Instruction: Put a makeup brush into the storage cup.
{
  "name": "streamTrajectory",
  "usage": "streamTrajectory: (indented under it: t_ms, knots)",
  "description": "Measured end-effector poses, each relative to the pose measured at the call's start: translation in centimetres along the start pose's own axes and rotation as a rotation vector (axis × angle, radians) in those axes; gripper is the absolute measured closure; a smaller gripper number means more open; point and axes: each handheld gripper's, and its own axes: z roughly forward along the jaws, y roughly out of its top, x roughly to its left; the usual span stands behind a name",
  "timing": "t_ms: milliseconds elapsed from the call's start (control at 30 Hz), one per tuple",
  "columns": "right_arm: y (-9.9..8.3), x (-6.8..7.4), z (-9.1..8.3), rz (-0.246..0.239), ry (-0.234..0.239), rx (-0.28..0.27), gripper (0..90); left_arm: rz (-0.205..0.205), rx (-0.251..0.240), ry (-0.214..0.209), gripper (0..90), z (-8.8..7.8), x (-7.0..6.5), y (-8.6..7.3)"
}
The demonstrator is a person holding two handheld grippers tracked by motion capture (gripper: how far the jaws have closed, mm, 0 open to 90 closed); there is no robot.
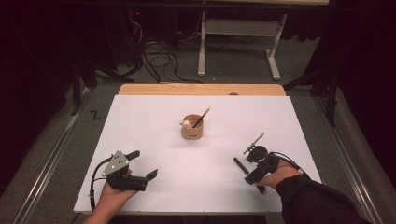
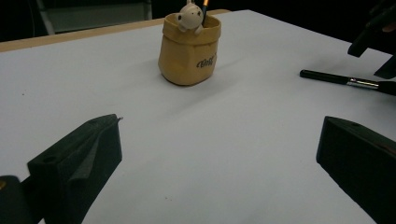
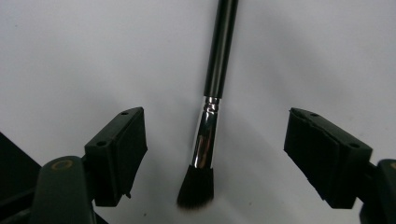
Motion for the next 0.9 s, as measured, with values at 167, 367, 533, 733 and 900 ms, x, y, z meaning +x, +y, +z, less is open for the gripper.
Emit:
streamTrajectory:
  t_ms: [167,367,533,733,900]
  knots:
    - [0.4,0.0,0.9,0.023,0.004,0.013,34.4,-0.004,-0.002,-0.002,0.8,-0.1,0.1,0.0]
    - [0.7,-0.1,1.4,0.031,-0.014,0.032,44.6,0.000,0.001,-0.005,0.8,0.0,0.0,0.0]
    - [1.0,-0.3,1.6,0.048,-0.004,0.047,52.5,-0.002,0.005,-0.009,0.8,0.1,0.0,0.0]
    - [1.4,-0.4,2.1,0.037,0.006,0.081,58.9,-0.005,0.005,-0.014,0.8,0.1,0.0,0.0]
    - [1.5,-0.3,2.3,0.033,0.013,0.112,62.6,-0.005,-0.002,-0.011,0.8,0.0,0.0,0.0]
